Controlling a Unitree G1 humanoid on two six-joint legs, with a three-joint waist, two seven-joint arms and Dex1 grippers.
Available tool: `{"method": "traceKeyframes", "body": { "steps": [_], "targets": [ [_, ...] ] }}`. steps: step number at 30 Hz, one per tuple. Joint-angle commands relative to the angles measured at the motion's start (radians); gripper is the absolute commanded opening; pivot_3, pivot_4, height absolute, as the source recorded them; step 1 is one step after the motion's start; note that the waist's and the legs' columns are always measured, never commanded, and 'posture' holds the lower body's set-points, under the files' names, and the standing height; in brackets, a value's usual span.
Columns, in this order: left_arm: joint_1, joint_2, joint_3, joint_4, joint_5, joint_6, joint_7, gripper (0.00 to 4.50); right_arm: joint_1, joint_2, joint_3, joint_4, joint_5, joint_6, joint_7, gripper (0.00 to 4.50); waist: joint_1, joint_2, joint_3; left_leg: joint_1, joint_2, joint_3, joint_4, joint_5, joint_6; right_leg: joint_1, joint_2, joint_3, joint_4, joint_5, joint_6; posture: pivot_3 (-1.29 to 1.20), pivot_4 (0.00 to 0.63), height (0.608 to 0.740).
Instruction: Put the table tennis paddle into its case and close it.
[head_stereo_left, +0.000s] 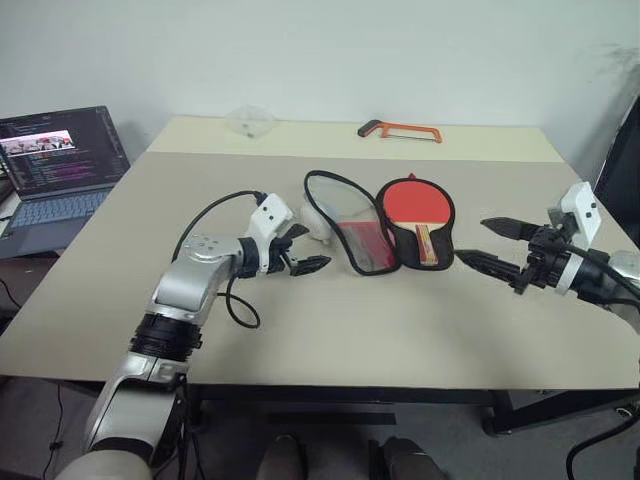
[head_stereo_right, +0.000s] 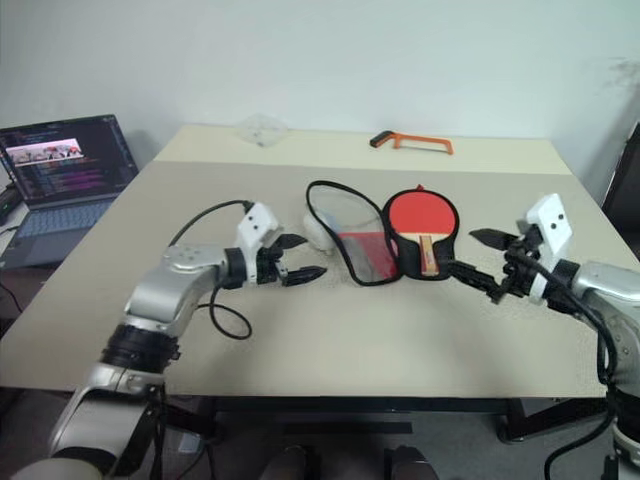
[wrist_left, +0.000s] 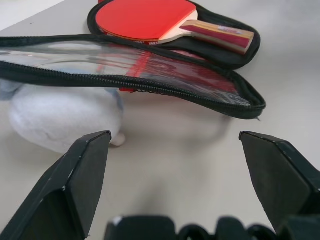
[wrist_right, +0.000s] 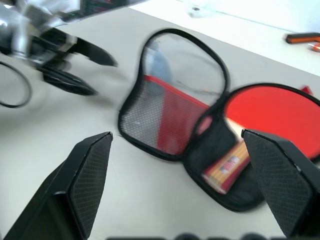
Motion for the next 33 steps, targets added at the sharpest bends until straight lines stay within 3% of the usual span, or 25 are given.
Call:
{"method": "traceKeyframes", "body": {
  "steps": [1, 10, 16, 21, 26, 30, 33],
  "targets": [
    [-0.062, -0.025, -0.003, 0.067, 0.047, -0.046, 0.033, 3.50, -0.011, -0.013, 0.023, -0.043, 0.007, -0.033, -0.012, 4.50, 0.000, 0.000, 0.000, 0.000, 0.000, 0.000, 0.000, 0.000, 0.000, 0.000, 0.000, 0.000, 0.000, 0.000, 0.000, 0.00, 0.150, 0.740],
    [-0.176, -0.155, 0.007, 0.279, 0.097, -0.152, 0.086, 0.13, 0.020, -0.033, 0.064, -0.045, -0.013, -0.057, -0.029, 4.50, 0.014, 0.000, 0.000, -0.002, 0.000, 0.000, 0.000, 0.000, 0.000, -0.001, 0.000, 0.000, -0.001, 0.000, 0.000, 0.00, 0.150, 0.740],
    [-0.223, -0.255, -0.014, 0.347, 0.128, -0.208, 0.095, 0.06, 0.025, -0.038, 0.074, -0.037, -0.028, -0.070, -0.050, 4.50, 0.016, 0.000, 0.000, -0.002, 0.000, 0.000, 0.000, 0.000, 0.000, -0.001, 0.000, 0.000, -0.001, 0.000, 0.000, 0.00, 0.150, 0.740],
    [-0.297, -0.393, -0.014, 0.434, 0.141, -0.289, 0.143, 0.06, 0.036, -0.041, 0.041, -0.050, -0.031, -0.068, -0.082, 4.50, 0.020, 0.000, 0.000, -0.002, -0.001, 0.000, 0.000, 0.000, 0.000, 0.000, 0.000, 0.000, -0.001, 0.000, 0.000, 0.00, 0.150, 0.740],
    [-0.421, -0.528, 0.014, 0.647, 0.176, -0.428, 0.298, 0.06, 0.024, -0.037, -0.016, -0.045, -0.041, -0.077, -0.149, 4.50, 0.020, 0.000, 0.000, -0.002, -0.002, -0.001, 0.000, 0.000, 0.000, 0.000, -0.001, 0.000, -0.001, 0.000, 0.001, 0.00, 0.150, 0.740],
    [-0.494, -0.639, -0.034, 0.810, 0.266, -0.455, 0.460, 0.06, 0.007, -0.040, -0.083, -0.042, -0.040, -0.064, -0.221, 4.50, 0.020, 0.000, 0.000, -0.002, -0.003, -0.001, 0.000, 0.000, 0.000, 0.000, -0.001, 0.000, -0.002, 0.000, 0.001, 0.00, 0.150, 0.740],
    [-0.511, -0.650, -0.002, 0.810, 0.246, -0.448, 0.437, 0.06, -0.007, -0.026, -0.118, -0.044, 0.009, 0.006, -0.270, 4.50, 0.014, 0.000, 0.000, -0.002, -0.003, -0.001, 0.000, 0.000, 0.000, -0.001, -0.001, 0.001, -0.002, 0.000, 0.001, 0.00, 0.150, 0.740]
  ]
}}
